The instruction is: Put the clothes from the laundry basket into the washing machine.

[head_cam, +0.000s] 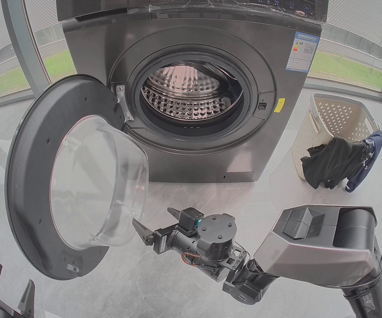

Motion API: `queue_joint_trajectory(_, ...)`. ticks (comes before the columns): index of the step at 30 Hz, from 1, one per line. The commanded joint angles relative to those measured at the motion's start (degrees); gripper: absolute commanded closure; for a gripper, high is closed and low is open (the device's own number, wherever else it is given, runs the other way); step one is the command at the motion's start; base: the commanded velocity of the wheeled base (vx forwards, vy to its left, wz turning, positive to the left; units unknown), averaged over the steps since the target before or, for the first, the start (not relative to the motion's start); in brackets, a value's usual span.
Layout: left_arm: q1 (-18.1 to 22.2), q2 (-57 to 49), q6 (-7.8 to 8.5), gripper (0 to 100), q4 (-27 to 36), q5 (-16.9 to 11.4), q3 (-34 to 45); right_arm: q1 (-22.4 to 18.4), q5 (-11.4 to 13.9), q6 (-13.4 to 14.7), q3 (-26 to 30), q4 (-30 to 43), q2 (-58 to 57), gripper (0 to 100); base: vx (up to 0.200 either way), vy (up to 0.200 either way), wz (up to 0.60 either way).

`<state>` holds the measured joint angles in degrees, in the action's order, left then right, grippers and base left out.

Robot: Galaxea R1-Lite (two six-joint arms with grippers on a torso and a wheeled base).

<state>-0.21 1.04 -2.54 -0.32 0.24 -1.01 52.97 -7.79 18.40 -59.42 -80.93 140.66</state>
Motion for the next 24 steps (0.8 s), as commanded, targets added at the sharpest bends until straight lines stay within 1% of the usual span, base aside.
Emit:
queue_joint_trajectory(1,0.0,-1.0,-0.01,0,0.0,0.0,1.0,-0.7,0.0,0.0,-1.6,0.7,0.3,0,0.0,0.0,0.0)
queue_joint_trajectory(5,0.0,-1.0,-0.01,0,0.0,0.0,1.0,-2.3,-0.2,0.1,-4.7,2.4,0.6,0,0.0,0.0,0.0)
queue_joint_trajectory(9,0.0,-1.0,-0.01,0,0.0,0.0,1.0,-2.3,-0.3,0.1,-6.9,4.4,0.8,0,0.0,0.0,0.0)
queue_joint_trajectory(11,0.0,-1.0,-0.01,0,0.0,0.0,1.0,-1.9,-0.5,0.1,-8.3,5.4,1.6,0,0.0,0.0,0.0)
queue_joint_trajectory(15,0.0,-1.0,-0.01,0,0.0,0.0,1.0,-0.5,-0.9,0.1,-13.2,5.3,4.4,0,0.0,0.0,0.0)
queue_joint_trajectory(17,0.0,-1.0,-0.01,0,0.0,0.0,1.0,0.0,-1.0,0.1,-14.3,5.1,5.0,0,0.0,0.0,0.0)
queue_joint_trajectory(21,0.0,-1.0,-0.01,0,0.0,0.0,1.0,-0.1,-1.0,0.1,-14.6,4.4,4.9,0,0.0,0.0,0.0)
queue_joint_trajectory(24,-0.1,-1.0,-0.01,0,0.0,0.0,1.0,-0.8,-1.1,0.1,-14.1,4.0,4.3,0,0.0,0.0,0.0)
